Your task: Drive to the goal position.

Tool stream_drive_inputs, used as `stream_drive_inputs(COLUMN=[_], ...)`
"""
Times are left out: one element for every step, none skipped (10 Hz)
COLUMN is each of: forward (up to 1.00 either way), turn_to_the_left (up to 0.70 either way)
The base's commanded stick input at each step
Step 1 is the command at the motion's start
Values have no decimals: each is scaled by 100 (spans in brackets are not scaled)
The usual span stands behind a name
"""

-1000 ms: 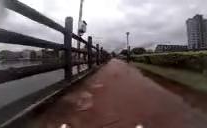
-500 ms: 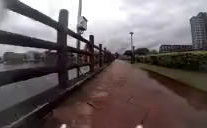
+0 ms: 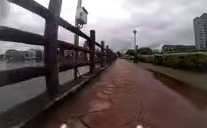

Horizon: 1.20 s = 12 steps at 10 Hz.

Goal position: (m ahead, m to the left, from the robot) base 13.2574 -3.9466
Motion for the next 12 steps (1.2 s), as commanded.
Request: stream_drive_inputs(forward=[85, 85, 85, 85, 85, 85, 85, 85, 85, 85, 85, 85], turn_to_the_left=[-33, -33, -33, -33, -33, -33, -33, -33, -33, -33, -28, -22])
